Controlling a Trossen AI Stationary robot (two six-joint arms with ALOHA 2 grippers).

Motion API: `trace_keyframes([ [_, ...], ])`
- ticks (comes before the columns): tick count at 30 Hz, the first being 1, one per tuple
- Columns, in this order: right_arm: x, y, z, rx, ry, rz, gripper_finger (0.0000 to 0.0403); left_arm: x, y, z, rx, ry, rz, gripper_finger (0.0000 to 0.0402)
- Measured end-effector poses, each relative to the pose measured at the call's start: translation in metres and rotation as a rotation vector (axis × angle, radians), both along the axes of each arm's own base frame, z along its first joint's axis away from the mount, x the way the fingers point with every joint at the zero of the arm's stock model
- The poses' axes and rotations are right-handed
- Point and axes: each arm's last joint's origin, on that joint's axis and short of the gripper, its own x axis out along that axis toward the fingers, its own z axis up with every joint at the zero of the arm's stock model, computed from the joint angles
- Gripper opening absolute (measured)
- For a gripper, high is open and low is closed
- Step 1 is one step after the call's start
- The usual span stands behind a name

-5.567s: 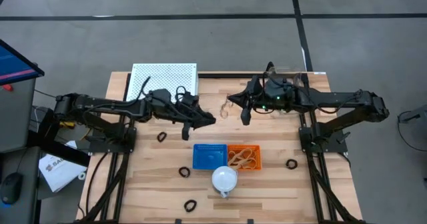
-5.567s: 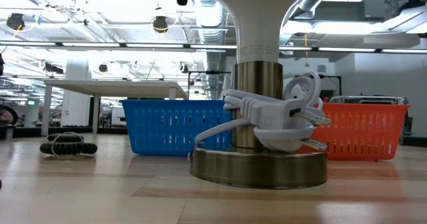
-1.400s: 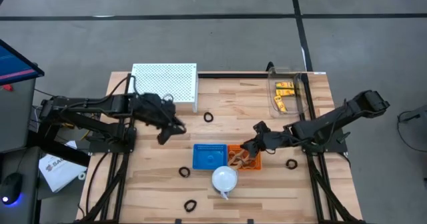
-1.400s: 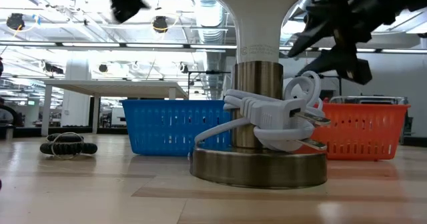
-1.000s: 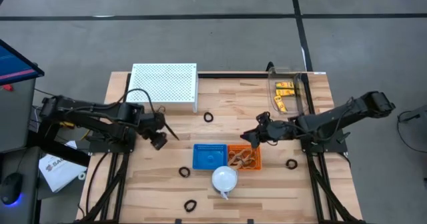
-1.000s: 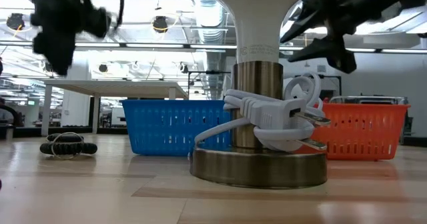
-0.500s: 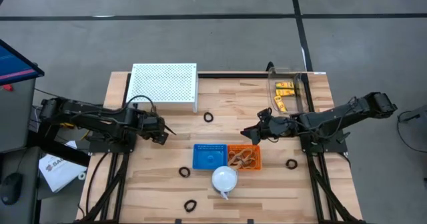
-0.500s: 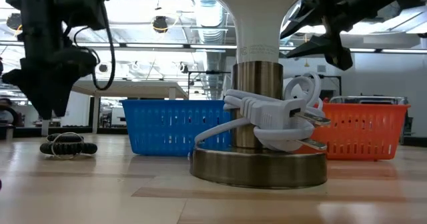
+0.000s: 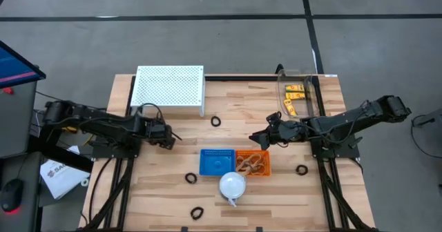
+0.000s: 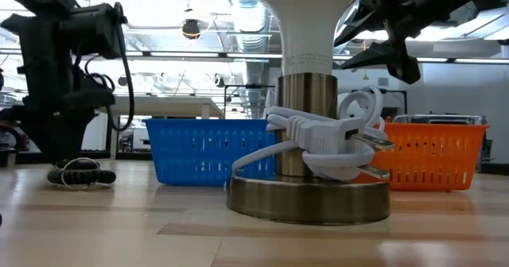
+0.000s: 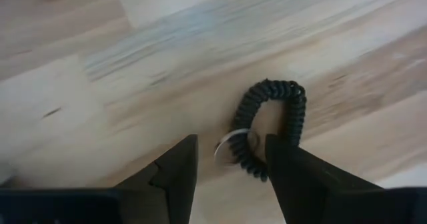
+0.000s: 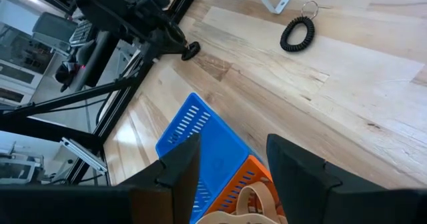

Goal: Pick & Place Office Desk Supplies
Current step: Put the black spring keychain into the blue basket

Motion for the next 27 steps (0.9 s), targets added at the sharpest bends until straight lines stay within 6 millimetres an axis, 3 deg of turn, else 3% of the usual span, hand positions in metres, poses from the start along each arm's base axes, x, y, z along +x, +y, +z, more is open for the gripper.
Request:
trace_keyframes([
  [4, 0.0, 0.0, 0.0, 0.0, 0.001, 0.002, 0.0168, 0.002, 0.0, -0.008, 0.005, 0.048, -0.001, 0.0137],
  [11, 0.0, 0.001, 0.0, 0.002, 0.002, 0.002, 0.0168, 0.003, 0.0, -0.008, 0.014, 0.053, -0.004, 0.0019],
  [14, 0.0, 0.001, 0.0, 0.003, 0.001, 0.003, 0.0168, 0.005, 0.0, -0.002, 0.001, -0.009, -0.04, 0.002],
  [21, 0.0, 0.001, -0.001, 0.0, 0.005, 0.004, 0.0168, 0.029, -0.005, 0.028, -0.055, -0.408, -0.239, 0.0007],
  [27, 0.0, 0.001, -0.001, -0.001, 0.007, 0.004, 0.0168, 0.049, -0.005, 0.043, -0.017, -0.656, -0.265, 0.0008],
])
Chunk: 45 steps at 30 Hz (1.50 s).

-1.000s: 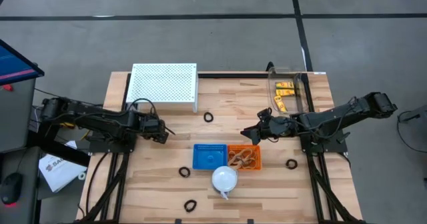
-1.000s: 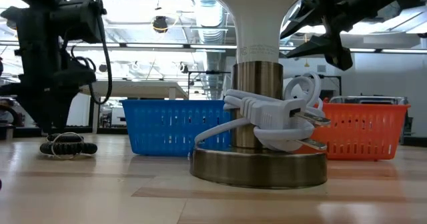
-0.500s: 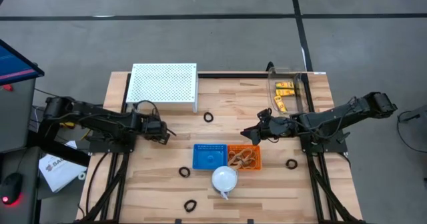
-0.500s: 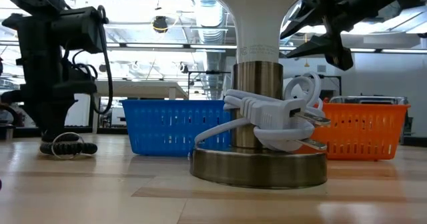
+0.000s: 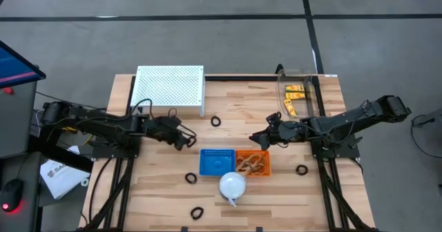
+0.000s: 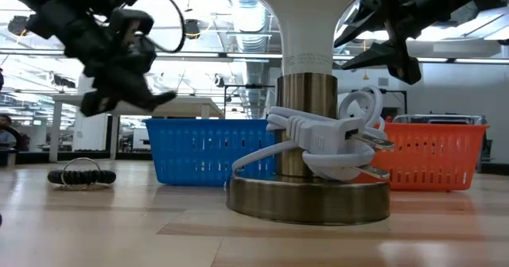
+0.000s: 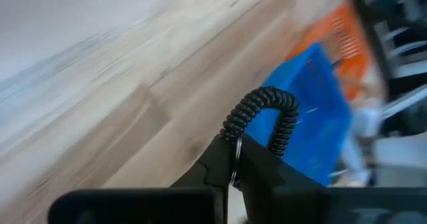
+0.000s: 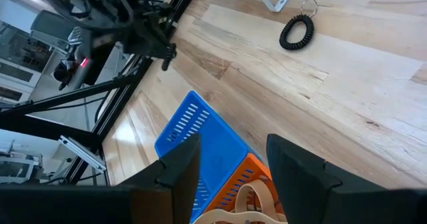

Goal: Pick & Place Office Desk Supplies
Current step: Put the black spring keychain into the blue basket

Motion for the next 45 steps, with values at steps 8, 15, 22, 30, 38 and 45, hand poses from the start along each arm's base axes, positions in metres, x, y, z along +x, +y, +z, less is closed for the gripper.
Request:
trace_keyframes([
  [8, 0.0, 0.0, 0.0, 0.001, -0.001, 0.003, 0.0168, 0.028, -0.004, 0.005, -0.011, -0.076, -0.11, 0.0009],
  [15, 0.0, 0.002, 0.0, 0.013, -0.001, 0.039, 0.0168, 0.063, -0.019, 0.011, 0.05, -0.054, -0.221, 0.0009],
  [22, -0.001, 0.006, 0.0, 0.007, 0.003, 0.069, 0.0168, 0.076, -0.035, -0.004, 0.054, 0.008, -0.281, 0.0028],
  [30, -0.001, 0.007, 0.0, 0.003, 0.005, 0.082, 0.0168, 0.078, -0.039, -0.001, 0.041, -0.032, -0.28, 0.0083],
  [38, -0.001, 0.007, 0.0, 0.002, 0.006, 0.082, 0.0168, 0.078, -0.04, -0.001, 0.037, -0.042, -0.302, 0.0101],
  [45, -0.001, 0.007, 0.0, 0.004, 0.004, 0.083, 0.0168, 0.072, -0.065, -0.001, -0.005, -0.053, -0.582, 0.0102],
])
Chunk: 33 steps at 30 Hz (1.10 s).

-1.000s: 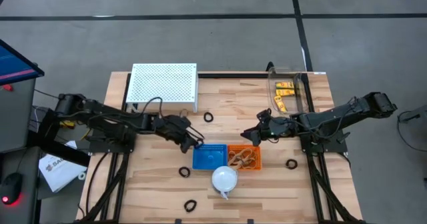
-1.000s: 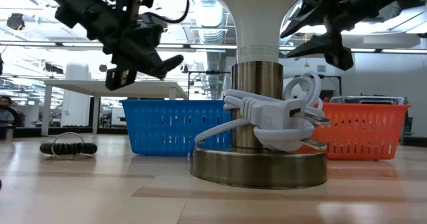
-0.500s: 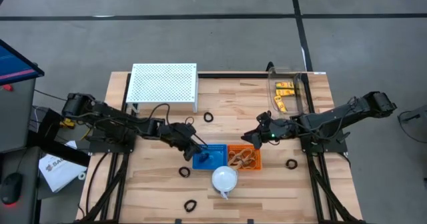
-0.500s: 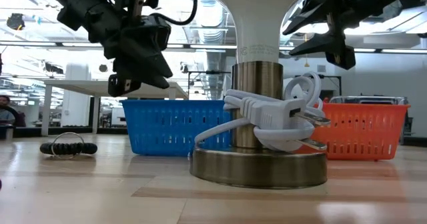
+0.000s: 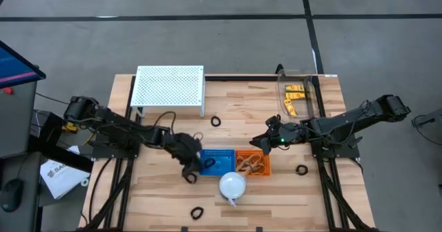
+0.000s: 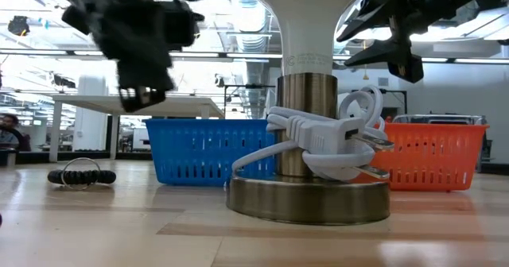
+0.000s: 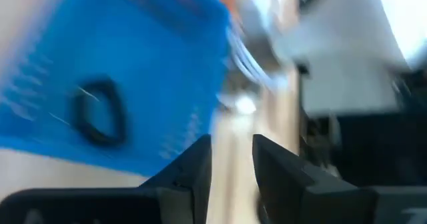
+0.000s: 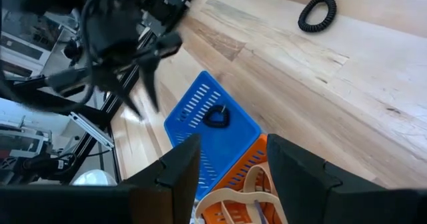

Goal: Pick & Place Office Desk Supplies
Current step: Put the black spring keychain into the blue basket

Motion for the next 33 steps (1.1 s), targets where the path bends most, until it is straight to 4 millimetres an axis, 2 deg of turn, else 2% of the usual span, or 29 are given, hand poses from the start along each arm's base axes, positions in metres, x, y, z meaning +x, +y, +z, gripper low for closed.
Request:
trace_keyframes([
  [4, 0.0, 0.001, 0.0, 0.01, -0.004, -0.002, 0.0168, -0.008, -0.01, 0.002, -0.023, 0.037, -0.067, 0.0101],
  [13, 0.0, 0.005, 0.0, 0.011, -0.006, 0.017, 0.0168, -0.018, -0.028, 0.002, 0.038, 0.062, -0.085, 0.0098],
  [17, -0.001, 0.005, 0.0, 0.01, -0.004, 0.017, 0.0168, -0.021, -0.034, 0.001, 0.074, 0.068, -0.035, 0.0096],
  [24, -0.001, 0.005, 0.0, 0.016, 0.0, 0.013, 0.0168, -0.035, -0.04, -0.009, 0.163, 0.195, 0.049, 0.0096],
  [33, -0.001, 0.005, -0.001, 0.011, 0.007, 0.018, 0.0168, -0.038, -0.048, -0.01, 0.25, 0.148, 0.011, 0.0096],
])
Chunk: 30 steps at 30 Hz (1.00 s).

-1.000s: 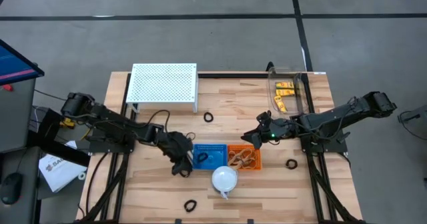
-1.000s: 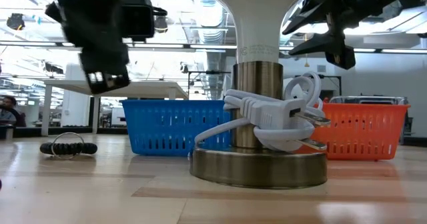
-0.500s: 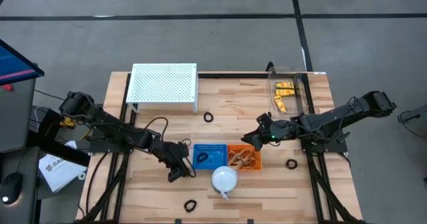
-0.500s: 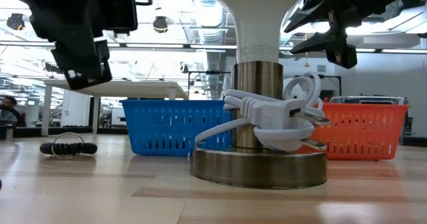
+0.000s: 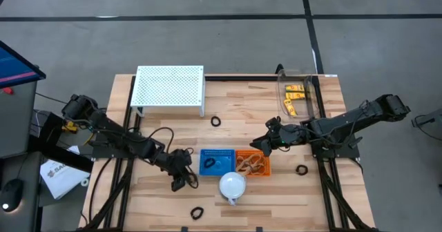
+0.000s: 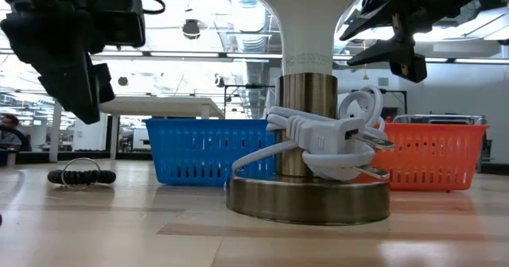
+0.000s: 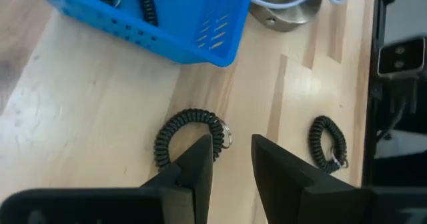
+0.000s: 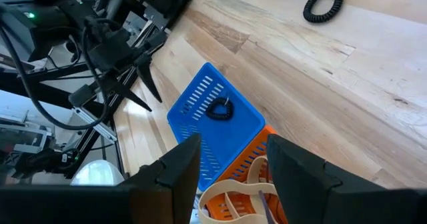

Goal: Pick & Place Office Desk Supplies
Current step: Put the black spring keychain into the blue basket

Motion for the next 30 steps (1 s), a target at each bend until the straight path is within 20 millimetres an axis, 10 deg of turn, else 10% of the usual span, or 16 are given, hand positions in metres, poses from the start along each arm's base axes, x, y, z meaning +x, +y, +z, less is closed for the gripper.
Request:
trace_keyframes([
  [30, 0.0, 0.001, 0.0, 0.001, 0.004, 0.03, 0.0168, 0.017, -0.023, -0.046, 0.033, 0.006, -0.076, 0.0064],
])
